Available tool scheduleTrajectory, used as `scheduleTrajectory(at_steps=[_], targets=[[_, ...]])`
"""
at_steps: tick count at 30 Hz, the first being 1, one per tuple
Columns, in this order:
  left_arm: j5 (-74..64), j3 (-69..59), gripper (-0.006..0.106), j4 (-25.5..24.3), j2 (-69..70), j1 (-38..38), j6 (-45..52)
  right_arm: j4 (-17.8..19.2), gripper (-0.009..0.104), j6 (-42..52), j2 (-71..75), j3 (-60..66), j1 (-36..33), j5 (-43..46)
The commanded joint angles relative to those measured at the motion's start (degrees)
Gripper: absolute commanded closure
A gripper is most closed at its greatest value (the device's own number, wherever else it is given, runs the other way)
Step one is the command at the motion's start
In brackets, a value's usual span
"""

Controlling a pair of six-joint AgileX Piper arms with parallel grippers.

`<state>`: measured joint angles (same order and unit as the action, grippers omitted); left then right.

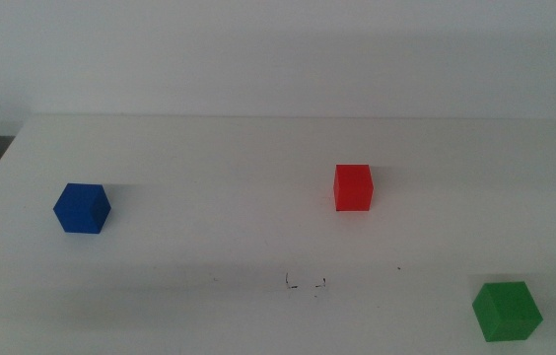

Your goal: Stack red cubes first, then green, then blue cubes in a specific spot.

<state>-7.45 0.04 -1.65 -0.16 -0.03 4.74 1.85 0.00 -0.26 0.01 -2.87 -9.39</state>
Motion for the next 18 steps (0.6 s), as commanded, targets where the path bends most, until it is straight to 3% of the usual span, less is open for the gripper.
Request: scheduleTrajectory(at_steps=[1, 7, 10, 18], targets=[[0.9, 0.0, 0.007, 0.0, 0.2, -0.1, -0.1, 0.8, 0.007, 0.0, 0.3, 0.0, 0.0, 1.7], [0.9, 0.0, 0.007, 0.0, 0.2, -0.1, -0.1, -1.1, 0.007, -5.1, -0.5, -3.4, 0.0, 2.9], [0.9, 0.0, 0.007, 0.0, 0.2, -0.1, -0.1, -1.1, 0.007, -6.3, -7.5, -11.3, 0.0, -2.2], [0.9, 0.0, 0.007, 0.0, 0.2, -0.1, -0.1, -1.1, 0.007, -4.5, -32.9, -41.2, 0.0, -38.1]])
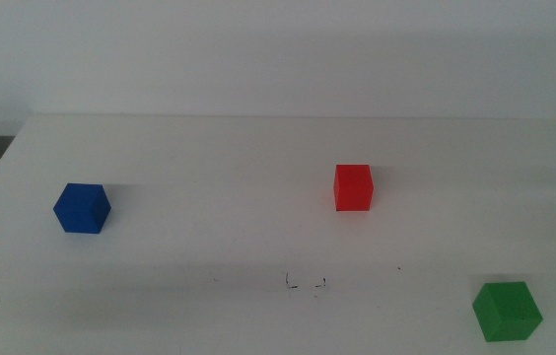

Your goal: Stack red cubes first, then green, then blue cubes in a specific spot.

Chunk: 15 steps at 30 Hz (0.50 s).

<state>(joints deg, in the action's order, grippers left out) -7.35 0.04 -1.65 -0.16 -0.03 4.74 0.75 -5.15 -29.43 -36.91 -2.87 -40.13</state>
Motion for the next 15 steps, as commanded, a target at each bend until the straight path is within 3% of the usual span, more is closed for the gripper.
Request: scheduleTrajectory(at_steps=[1, 4, 15], targets=[[0.8, 0.0, 0.007, 0.0, 0.2, -0.1, -0.1, 0.0, 0.007, 0.6, -5.5, -6.5, 0.0, -10.0], [0.8, 0.0, 0.007, 0.0, 0.2, -0.1, -0.1, -0.8, 0.007, -0.2, -10.6, -12.1, 0.0, -14.6], [0.8, 0.0, 0.007, 0.0, 0.2, -0.1, -0.1, -3.8, 0.007, -1.0, -13.4, -15.3, 0.0, -12.2]])
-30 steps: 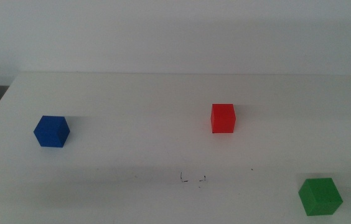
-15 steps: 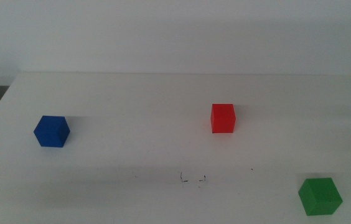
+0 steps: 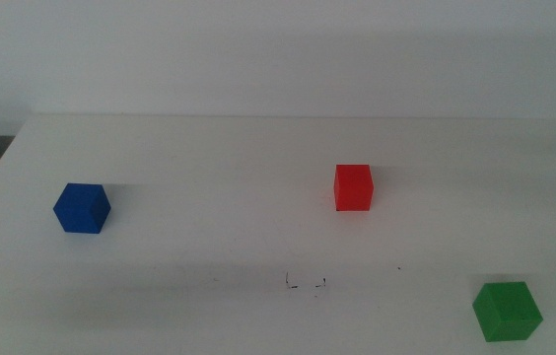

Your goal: Stack red cubes first, then green, then blue cubes in a specific spot.

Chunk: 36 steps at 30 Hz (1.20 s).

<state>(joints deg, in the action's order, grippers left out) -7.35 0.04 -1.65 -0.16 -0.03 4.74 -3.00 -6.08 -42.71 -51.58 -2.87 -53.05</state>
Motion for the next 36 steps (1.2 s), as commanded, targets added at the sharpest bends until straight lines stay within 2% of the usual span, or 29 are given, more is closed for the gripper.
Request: scheduleTrajectory(at_steps=[1, 9, 13, 15, 19, 21, 28, 36], targets=[[0.8, 0.0, 0.007, 0.0, 0.2, -0.1, -0.1, 0.0, 0.007, -0.1, -0.7, -0.7, 0.0, 0.6], [0.8, 0.0, 0.007, 0.0, 0.2, -0.1, -0.1, -3.1, 0.007, 0.9, -16.5, -9.1, -0.3, -1.5], [0.8, 0.0, 0.007, 0.0, 0.2, -0.1, -0.1, -3.6, 0.007, 0.5, -27.4, -16.1, -4.8, -2.7], [0.8, 0.0, 0.007, 0.0, 0.2, -0.1, -0.1, -2.2, 0.007, -1.5, -33.3, -20.7, -8.4, -3.0], [0.8, 0.0, 0.007, 0.0, 0.2, -0.1, -0.1, 4.1, 0.007, -9.1, -44.3, -30.4, -14.4, -4.9], [0.8, 0.0, 0.007, 0.0, 0.2, -0.1, -0.1, 5.3, 0.007, -11.0, -50.8, -36.3, -16.5, -7.4], [0.8, 0.0, 0.007, 0.0, 0.2, -0.1, -0.1, 6.0, 0.007, -12.6, -67.6, -55.2, -20.6, -13.4], [0.8, 0.0, 0.007, 0.0, 0.2, -0.1, -0.1, 6.7, 0.007, -13.2, -80.7, -66.2, -23.5, -14.5]])
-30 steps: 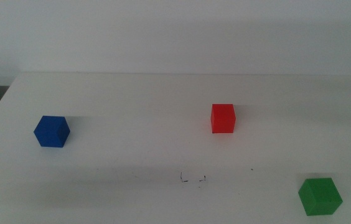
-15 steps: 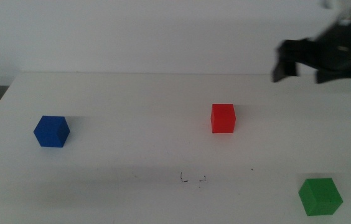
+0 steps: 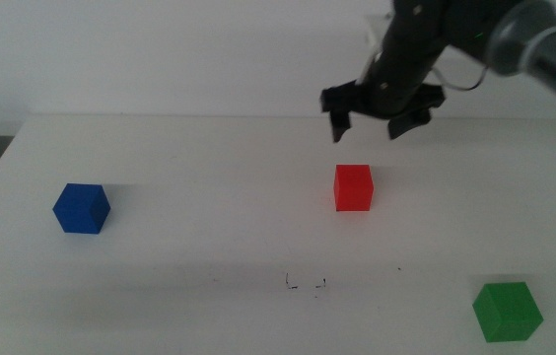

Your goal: Stack red cubes first, then green, then blue cubes in a specific spot.

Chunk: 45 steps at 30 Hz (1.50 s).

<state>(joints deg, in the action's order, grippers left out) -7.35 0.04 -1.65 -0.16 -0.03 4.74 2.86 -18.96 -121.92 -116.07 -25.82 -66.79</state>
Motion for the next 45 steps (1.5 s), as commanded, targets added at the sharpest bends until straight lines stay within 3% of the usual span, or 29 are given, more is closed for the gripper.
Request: scheduleTrajectory(at_steps=[1, 18, 21, 27, 29, 34, 40, 45], targets=[[0.8, 0.0, 0.007, 0.0, 0.2, -0.1, -0.1, 1.1, 0.007, -0.8, -2.8, -2.4, -1.0, -0.7], [0.8, 0.0, 0.007, 0.0, 0.2, -0.1, -0.1, 6.2, 0.008, -5.4, -12.8, -3.6, -1.6, 3.4], [0.8, 0.0, 0.007, 0.0, 0.2, -0.1, -0.1, 6.2, 0.019, -5.3, -13.1, -3.6, -1.6, 3.8], [0.8, 0.0, 0.007, 0.0, 0.2, -0.1, -0.1, 6.0, 0.069, -5.3, -13.1, -3.6, -1.6, 3.5], [0.8, 0.0, 0.007, 0.0, 0.2, -0.1, -0.1, 6.0, 0.077, -5.3, -12.7, -3.6, -1.6, 2.7], [0.8, 0.0, 0.007, 0.0, 0.2, -0.1, -0.1, 6.9, 0.078, -7.8, -8.3, -3.6, -1.7, -3.1], [0.8, 0.0, 0.007, 0.0, 0.2, -0.1, -0.1, 5.8, 0.078, -12.3, 1.6, -1.1, -5.0, -3.2], [0.8, 0.0, 0.007, 0.0, 0.2, -0.1, -0.1, 12.5, 0.078, -24.1, 11.0, 6.5, -12.8, -3.2]])
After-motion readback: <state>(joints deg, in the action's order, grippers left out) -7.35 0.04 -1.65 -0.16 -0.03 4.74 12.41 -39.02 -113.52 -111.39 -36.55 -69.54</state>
